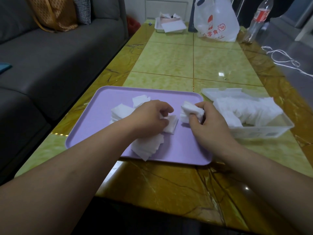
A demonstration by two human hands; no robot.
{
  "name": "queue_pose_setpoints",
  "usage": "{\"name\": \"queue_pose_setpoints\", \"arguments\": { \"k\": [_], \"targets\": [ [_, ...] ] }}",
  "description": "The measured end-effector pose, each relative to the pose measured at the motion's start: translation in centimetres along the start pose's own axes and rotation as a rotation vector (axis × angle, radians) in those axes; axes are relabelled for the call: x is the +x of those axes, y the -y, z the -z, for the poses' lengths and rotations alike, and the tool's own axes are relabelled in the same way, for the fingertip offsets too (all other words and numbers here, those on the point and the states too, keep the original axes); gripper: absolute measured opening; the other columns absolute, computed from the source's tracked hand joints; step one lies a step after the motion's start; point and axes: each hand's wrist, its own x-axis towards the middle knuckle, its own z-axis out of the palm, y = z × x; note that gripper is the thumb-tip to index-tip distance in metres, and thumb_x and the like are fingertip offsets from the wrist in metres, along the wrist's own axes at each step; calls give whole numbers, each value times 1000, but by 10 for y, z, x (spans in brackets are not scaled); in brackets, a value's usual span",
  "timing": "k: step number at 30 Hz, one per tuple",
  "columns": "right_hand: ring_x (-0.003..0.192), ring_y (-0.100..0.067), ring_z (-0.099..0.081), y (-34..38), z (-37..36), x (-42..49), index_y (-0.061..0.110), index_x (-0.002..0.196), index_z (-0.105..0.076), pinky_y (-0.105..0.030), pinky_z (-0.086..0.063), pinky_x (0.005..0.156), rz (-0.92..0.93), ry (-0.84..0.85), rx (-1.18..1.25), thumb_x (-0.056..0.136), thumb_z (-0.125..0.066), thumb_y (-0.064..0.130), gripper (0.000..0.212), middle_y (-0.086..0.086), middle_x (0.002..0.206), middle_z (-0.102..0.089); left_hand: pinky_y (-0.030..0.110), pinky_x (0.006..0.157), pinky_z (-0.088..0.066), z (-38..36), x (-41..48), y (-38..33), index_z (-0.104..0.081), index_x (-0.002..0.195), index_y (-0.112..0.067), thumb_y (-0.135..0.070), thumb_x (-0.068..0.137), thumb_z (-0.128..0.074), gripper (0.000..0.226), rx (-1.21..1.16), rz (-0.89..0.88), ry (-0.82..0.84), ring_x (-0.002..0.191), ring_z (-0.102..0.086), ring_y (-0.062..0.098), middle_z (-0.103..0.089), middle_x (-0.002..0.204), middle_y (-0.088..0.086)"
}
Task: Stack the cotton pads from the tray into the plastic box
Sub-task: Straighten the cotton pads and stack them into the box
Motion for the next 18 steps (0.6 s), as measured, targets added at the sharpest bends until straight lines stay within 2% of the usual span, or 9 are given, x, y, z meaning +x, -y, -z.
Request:
{"name": "queue_pose_setpoints", "arguments": {
  "k": [1,4,8,10,12,14,16,18],
  "targets": [
    [84,-10,-60,0,0,0,29,115,-53,-31,-45,72,0,8,-24,99,-56,26,16,14,94,-62,21,89,-43,1,0,0,-64,133,-26,-20,90,-70,44,23,-4,18,93,-58,9,-64,122,-8],
    [87,-18,-60,-1,0,-1,29,114,-53,-35,-47,76,7,25,-60,98,-57,29,16,12,93,-62,25,103,-39,3,0,-1,-52,146,-29,-28,91,-70,57,172,6,53,127,-55,17,-55,144,-6],
    [84,-18,-60,0,0,-2,28,114,-54,-35,-45,72,1,42,-57,99,-57,31,16,8,91,-62,33,103,-43,1,2,-8,-49,147,-32,-29,93,-62,55,249,10,101,128,-53,23,-51,142,0],
    [83,-15,-59,0,0,-1,28,114,-54,-33,-44,69,-1,38,-62,99,-57,31,16,8,90,-62,33,96,-46,1,3,-9,-56,138,-32,-28,89,-63,49,269,22,106,123,-54,26,-55,134,4],
    [80,-11,-58,0,1,-1,27,113,-54,-31,-44,66,-2,37,-57,99,-58,30,15,9,87,-61,29,84,-47,3,2,-8,-65,118,-31,-26,84,-66,35,213,32,84,111,-58,23,-60,119,1],
    [78,-9,-57,0,1,-1,27,114,-54,-29,-44,66,-8,40,-32,99,-58,29,15,9,86,-60,25,70,-46,6,-2,-8,-65,100,-29,-20,80,-67,21,54,74,15,96,-61,18,-63,102,-4],
    [79,-8,-57,-1,2,0,27,114,-55,-29,-43,66,-18,39,-11,99,-58,29,16,10,87,-60,21,58,-46,11,-6,-11,-65,92,-22,-18,80,-67,12,-141,109,-106,77,-60,14,-65,86,-5],
    [78,-7,-56,-1,2,1,26,114,-56,-28,-42,66,-23,31,8,99,-59,28,16,11,86,-59,25,58,-49,17,-10,-14,-66,91,-15,-16,79,-72,14,-415,114,-135,68,-60,15,-66,80,0]
  ]
}}
